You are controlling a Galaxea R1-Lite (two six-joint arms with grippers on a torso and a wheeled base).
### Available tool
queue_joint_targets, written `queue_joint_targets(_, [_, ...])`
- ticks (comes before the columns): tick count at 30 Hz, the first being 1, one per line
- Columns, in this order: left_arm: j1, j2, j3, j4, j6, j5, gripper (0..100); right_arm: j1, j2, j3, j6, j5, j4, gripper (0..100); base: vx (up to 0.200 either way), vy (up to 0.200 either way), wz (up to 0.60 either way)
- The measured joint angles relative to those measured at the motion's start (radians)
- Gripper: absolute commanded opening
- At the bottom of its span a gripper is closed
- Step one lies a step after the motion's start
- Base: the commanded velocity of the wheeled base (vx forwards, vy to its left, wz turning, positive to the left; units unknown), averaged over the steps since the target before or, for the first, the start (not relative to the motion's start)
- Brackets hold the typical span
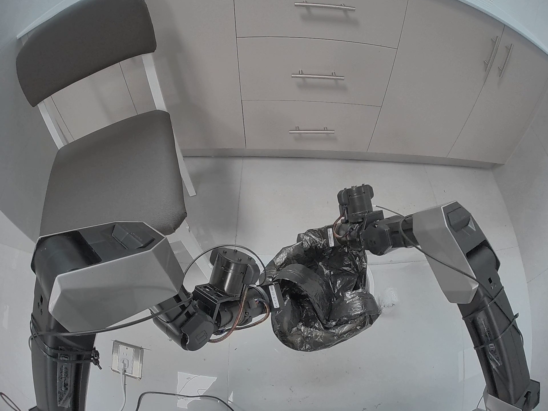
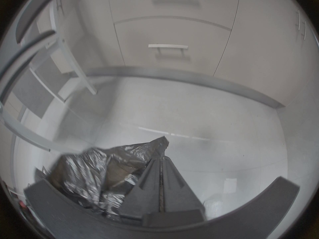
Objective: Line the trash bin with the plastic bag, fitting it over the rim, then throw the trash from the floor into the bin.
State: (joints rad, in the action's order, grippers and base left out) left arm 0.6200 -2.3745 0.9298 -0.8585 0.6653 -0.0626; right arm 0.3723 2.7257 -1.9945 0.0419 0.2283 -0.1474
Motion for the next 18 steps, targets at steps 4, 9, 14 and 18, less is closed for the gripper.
queue_joint_targets(4, [0.001,0.000,0.000,0.000,-0.001,0.001,0,-0.004,0.060,-0.009,0.002,0.026,0.021,0,0.000,0.000,0.00])
queue_joint_targets(9, [0.001,0.000,0.000,0.000,-0.001,0.001,0,-0.011,0.090,-0.010,0.023,0.031,0.052,0,0.000,0.000,0.00])
queue_joint_targets(14, [0.001,0.000,0.000,0.000,-0.002,0.001,0,-0.017,0.097,-0.008,0.030,0.033,0.061,0,0.000,0.000,0.00])
queue_joint_targets(18, [0.001,0.000,0.000,0.000,-0.001,0.001,0,-0.025,0.096,-0.006,0.030,0.033,0.072,0,0.000,0.000,0.00])
